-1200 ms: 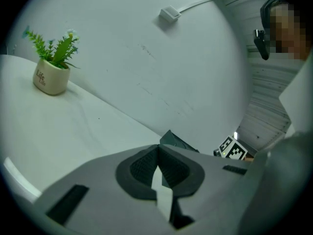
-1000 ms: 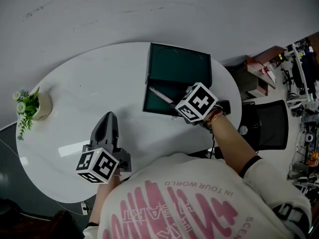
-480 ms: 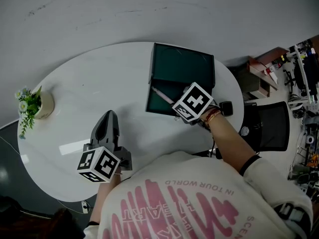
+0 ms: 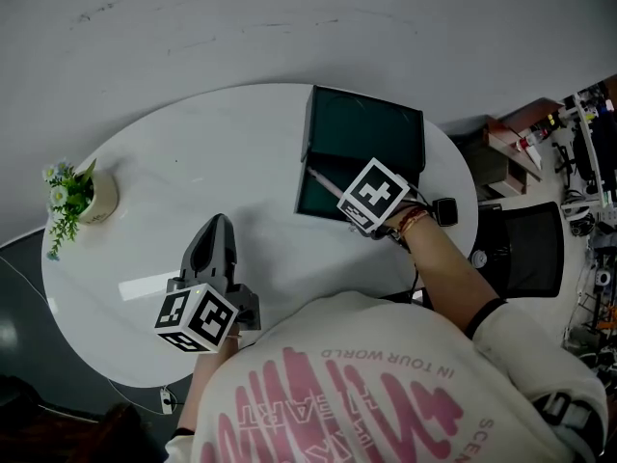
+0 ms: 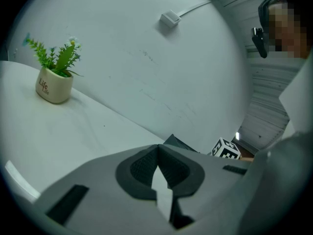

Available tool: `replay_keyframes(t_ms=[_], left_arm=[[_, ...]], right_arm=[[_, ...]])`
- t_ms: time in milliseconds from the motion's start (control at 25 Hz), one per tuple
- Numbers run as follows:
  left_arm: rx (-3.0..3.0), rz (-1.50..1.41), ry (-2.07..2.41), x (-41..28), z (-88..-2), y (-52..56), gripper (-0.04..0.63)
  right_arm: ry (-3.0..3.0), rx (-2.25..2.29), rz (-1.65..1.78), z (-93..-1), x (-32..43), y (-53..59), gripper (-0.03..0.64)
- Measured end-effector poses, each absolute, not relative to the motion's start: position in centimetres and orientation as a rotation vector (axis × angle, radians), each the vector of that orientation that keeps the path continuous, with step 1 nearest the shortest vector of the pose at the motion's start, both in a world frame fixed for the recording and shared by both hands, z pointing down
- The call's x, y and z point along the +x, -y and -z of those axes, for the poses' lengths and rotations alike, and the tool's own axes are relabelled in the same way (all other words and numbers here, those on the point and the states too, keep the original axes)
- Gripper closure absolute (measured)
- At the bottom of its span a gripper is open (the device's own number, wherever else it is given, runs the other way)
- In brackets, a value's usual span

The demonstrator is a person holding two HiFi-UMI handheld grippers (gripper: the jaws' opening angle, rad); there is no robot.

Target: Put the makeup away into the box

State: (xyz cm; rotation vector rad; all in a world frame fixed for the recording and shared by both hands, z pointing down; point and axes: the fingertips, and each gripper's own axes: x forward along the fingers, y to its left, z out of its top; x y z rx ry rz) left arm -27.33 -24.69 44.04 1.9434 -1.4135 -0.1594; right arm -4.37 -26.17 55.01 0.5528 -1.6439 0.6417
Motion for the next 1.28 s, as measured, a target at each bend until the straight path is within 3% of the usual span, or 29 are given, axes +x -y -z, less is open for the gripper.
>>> replay_keyframes(t_ms=[280,560,880,1040,1280], left_arm=[[1.99,0.136,1.396,-28.5,-43.2,23.2,0.594],[2.038,0.102,1.376,-29.4,-42.7,22.2,0.594],[2.146,0.063,1.201,-23.4,-42.2,23.9,0.594],[2.167,0.061,1.062,-18.6,-42.2,24.2,0.594],[2.284,-0.026,0.952,-12.6,-41.5,23.6,0.594]], right_arm=[[1.658,0.609,-0.674,-55.0,-4.4,26.2,0.549],[1.77,0.776,-0.823,-53.5,-4.5,26.5,0.491],[2.232,1.158,-1.096,-46.3,-4.2,26.6,0.497],[2.307,1.314,-1.295,-44.6,-0.4,24.0,0.497],[2.127,1.709,-1.294,-46.0,10.4,20.9,0.461]])
